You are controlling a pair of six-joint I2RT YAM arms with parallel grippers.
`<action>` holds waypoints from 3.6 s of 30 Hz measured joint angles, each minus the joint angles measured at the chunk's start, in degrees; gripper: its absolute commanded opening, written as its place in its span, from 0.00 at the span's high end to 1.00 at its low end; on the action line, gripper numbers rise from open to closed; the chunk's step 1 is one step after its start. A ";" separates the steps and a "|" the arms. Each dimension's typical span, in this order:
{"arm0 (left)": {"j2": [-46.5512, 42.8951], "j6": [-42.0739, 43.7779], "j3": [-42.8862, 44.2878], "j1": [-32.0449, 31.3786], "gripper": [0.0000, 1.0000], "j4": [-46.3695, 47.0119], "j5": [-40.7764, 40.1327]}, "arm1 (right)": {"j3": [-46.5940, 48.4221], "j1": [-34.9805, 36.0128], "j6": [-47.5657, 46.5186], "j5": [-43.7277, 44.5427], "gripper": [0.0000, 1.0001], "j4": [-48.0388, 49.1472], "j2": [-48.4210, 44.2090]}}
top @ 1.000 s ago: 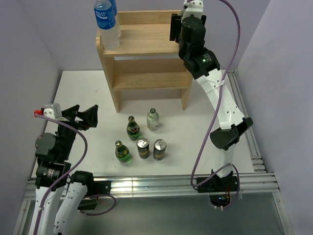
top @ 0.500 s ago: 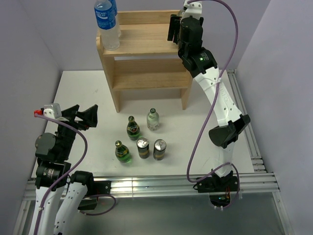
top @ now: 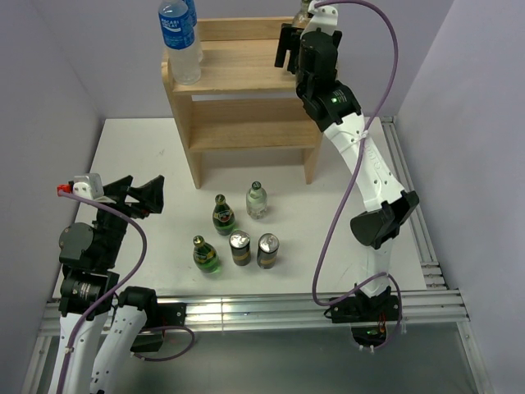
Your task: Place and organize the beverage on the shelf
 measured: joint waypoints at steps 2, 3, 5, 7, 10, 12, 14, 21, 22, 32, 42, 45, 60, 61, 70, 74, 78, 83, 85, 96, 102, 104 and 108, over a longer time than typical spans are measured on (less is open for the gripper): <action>0.00 0.15 0.00 0.07 0.01 0.02 0.00 | -0.22 0.11 0.17 0.02 0.07 0.20 0.00; 0.00 0.20 0.00 0.13 0.01 0.00 0.00 | -0.42 0.13 0.24 0.09 0.07 0.35 0.00; 0.00 0.46 0.00 0.24 0.01 0.02 -0.02 | -0.92 0.22 0.48 0.02 0.06 0.98 -0.11; 0.00 0.61 0.00 0.26 0.01 0.00 0.00 | -1.64 0.26 0.63 0.02 0.05 1.36 -0.31; 0.00 0.61 0.00 0.28 0.01 0.00 0.00 | -3.02 0.31 0.72 -0.24 0.04 1.84 -0.81; 0.00 0.63 0.00 0.31 0.01 0.00 -0.02 | -4.15 0.33 0.68 -0.59 0.02 2.29 -1.42; 0.00 0.63 0.00 0.42 0.01 0.00 0.00 | -5.01 0.39 0.74 -0.87 0.02 2.73 -1.99; 0.00 0.63 0.00 0.66 0.01 0.00 0.00 | -11.04 1.40 1.14 0.26 0.00 3.17 -7.06; 0.00 0.63 0.00 0.66 0.01 0.00 0.00 | -12.07 1.51 1.36 0.39 0.00 3.41 -7.98; 0.00 0.66 0.00 1.03 0.01 0.02 0.00 | -22.47 3.39 1.84 2.43 0.00 5.29 -19.65; 0.00 0.72 0.00 1.31 0.01 0.02 0.00 | -43.30 10.27 6.10 10.38 0.00 5.86 -37.68; 0.00 0.76 0.00 1.49 0.01 0.04 0.02 | -55.30 17.18 9.66 11.76 0.00 6.86 -46.62; 0.13 0.76 0.00 1.90 0.01 0.04 0.24 | -96.43 49.09 39.95 21.66 0.00 0.42 -60.43; 0.15 0.76 0.00 1.92 0.01 0.07 0.26 | -97.18 50.86 42.93 22.38 0.00 -0.50 -59.93; 0.81 0.76 0.00 1.95 0.01 0.04 0.59 | -97.24 62.12 59.25 28.17 0.00 -7.08 -53.18; 0.87 0.76 0.00 1.95 0.01 0.04 0.61 | -96.10 64.67 63.71 28.94 0.00 -8.94 -49.18; 0.87 0.79 0.00 1.95 0.01 0.04 0.61 | -96.15 65.35 66.31 28.96 0.00 -8.70 -46.71; 0.87 0.76 0.00 2.01 0.01 0.04 0.63 | -99.58 64.24 65.94 29.09 0.00 -2.75 -44.39; 0.87 0.79 0.00 2.03 0.01 0.04 0.63 | -101.63 62.88 64.87 28.59 0.00 0.52 -42.64; 0.87 0.76 0.00 2.05 0.01 0.04 0.68 | -104.63 56.68 56.43 25.35 0.00 16.57 -36.20; 0.87 0.79 0.00 2.05 0.01 0.04 0.94 | -105.50 54.18 53.09 24.79 0.01 23.93 -31.76; 0.87 0.76 0.00 2.08 0.01 0.04 1.09 | -106.29 53.48 52.54 24.81 0.02 26.01 -30.36; 0.87 0.79 0.00 2.10 0.01 0.04 1.11 | -107.56 52.52 51.21 25.20 0.06 30.32 -27.78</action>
